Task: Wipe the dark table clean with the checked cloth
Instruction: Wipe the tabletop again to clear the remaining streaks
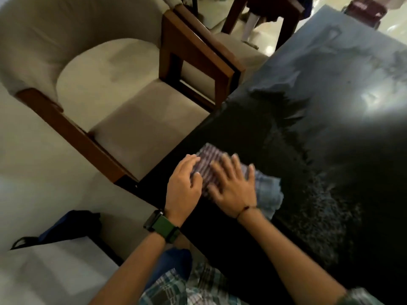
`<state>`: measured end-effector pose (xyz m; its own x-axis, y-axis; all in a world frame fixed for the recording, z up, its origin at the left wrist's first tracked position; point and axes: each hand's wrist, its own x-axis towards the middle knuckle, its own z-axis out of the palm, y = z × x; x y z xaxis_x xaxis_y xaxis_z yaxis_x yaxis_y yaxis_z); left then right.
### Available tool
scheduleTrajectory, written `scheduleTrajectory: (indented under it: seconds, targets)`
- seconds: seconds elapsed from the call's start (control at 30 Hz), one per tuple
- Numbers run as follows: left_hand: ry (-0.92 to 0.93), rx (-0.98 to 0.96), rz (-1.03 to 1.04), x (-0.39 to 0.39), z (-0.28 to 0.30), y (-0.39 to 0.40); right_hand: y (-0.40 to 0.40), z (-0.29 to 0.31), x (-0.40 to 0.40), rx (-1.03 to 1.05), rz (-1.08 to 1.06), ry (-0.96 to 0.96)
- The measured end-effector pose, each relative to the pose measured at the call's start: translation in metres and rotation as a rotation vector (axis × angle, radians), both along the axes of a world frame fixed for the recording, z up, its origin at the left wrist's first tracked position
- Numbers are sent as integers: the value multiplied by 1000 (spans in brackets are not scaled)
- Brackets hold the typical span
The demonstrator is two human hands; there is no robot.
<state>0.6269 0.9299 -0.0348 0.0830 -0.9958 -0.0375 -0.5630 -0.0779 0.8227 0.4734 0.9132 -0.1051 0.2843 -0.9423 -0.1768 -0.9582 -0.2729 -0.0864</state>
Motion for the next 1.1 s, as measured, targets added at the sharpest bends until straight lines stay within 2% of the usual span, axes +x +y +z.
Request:
scheduleTrajectory:
  seconds: [0.23, 0.4, 0.5, 0.6, 0.7, 0.83, 0.9, 1.1]
  targets:
    - [-47, -10, -44, -6, -4, 5, -146, 1, -81, -26, -384, -20]
    - [-4, 29, -76, -12, -4, 7, -134, 7, -58, 51, -447, -11]
    - [17, 37, -105, -25, 6, -2, -79, 16, -22, 103, -283, 31]
    - [86, -67, -174, -44, 19, -8, 8, 19, 14, 96, -31, 4]
    - [58, 0, -172, -49, 13, -12, 86, 14, 14, 52, 103, -56]
    - [38, 13, -175, -65, 8, -15, 91, 8, -14, 1, 195, -48]
    - [33, 43, -217, -73, 10, -18, 60, 6, -33, -2, 103, -14]
    - [-18, 52, -304, -82, 3, -18, -74, 2, -129, 22, -409, -1]
